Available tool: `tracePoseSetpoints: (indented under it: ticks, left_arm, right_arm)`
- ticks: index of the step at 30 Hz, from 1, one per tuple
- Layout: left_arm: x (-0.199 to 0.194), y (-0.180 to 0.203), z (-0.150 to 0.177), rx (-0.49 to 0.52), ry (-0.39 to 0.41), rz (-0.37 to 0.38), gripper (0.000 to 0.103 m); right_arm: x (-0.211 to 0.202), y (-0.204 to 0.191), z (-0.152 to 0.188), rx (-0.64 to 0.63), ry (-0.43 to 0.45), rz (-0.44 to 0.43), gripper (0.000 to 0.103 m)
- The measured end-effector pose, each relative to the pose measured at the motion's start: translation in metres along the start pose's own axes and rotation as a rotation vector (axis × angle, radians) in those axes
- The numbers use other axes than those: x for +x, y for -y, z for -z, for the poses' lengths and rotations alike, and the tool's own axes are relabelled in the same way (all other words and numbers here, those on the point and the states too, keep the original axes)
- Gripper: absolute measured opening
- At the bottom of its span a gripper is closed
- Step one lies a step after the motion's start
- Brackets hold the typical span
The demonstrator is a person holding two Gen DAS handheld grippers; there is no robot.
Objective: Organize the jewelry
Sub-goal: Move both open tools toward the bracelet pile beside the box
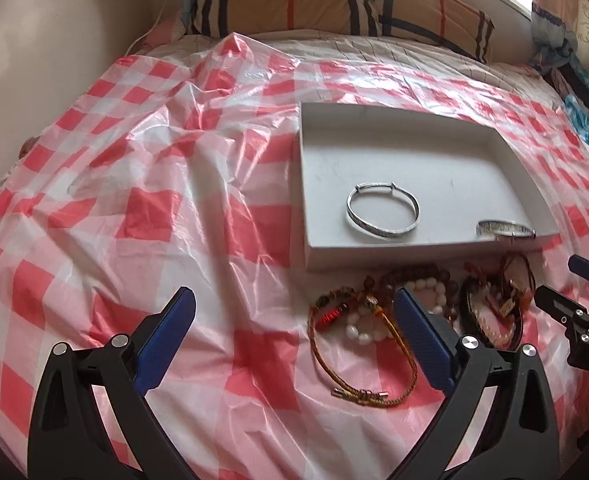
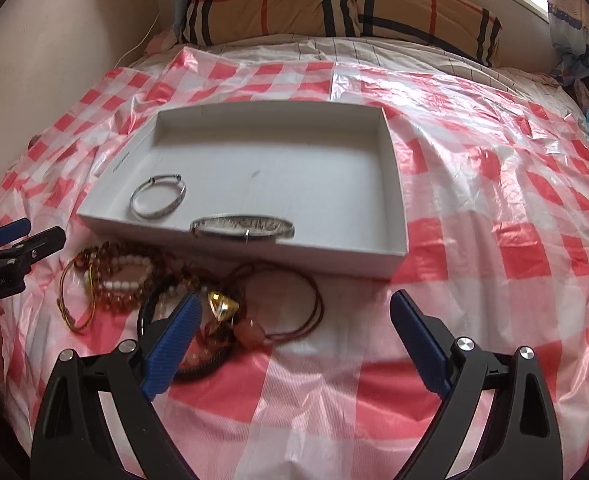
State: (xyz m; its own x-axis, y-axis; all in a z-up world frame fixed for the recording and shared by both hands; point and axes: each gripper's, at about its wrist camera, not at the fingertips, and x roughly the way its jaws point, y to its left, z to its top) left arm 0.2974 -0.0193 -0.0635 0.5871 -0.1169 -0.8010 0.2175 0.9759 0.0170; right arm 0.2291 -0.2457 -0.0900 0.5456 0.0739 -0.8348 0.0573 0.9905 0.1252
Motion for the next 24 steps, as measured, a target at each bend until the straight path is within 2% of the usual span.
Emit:
tracePoseSetpoints:
  ticks: [4,7,11,14,19,24]
  left_arm:
    - [-0.001,0.026,0.008,0.116,0.002,0.002,0.095]
    - [0.0,0.035,0.01,0.15,0.002,-0.008,0.095]
    - [0.005,0.036,0.012,0.149,-0.018,-0.019,0.095]
    - [0.007,0.031,0.011,0.133,-0.023,-0.033,0.095]
    - [0.01,0.026,0.009,0.113,-0.027,-0.039,0.095]
    - [0.012,0.024,0.009,0.118,-0.04,-0.04,0.095]
  right_arm:
    - [0.002,-0.001,0.009,0.0,-0.016,-0.001,0.091]
    - [0.001,0.0,0.007,0.012,0.006,-0.002,0.091]
    - [-0.005,0.003,0.0,0.037,0.059,-0.015,0.091]
    - [-0.001,-0.003,-0.012,-0.025,0.074,0.086,0.091]
    - [0.018,-0.002,-0.04,-0.038,0.072,0.122,0.091]
    - [0.014,0.011,-0.06,0.044,0.161,0.121,0.091]
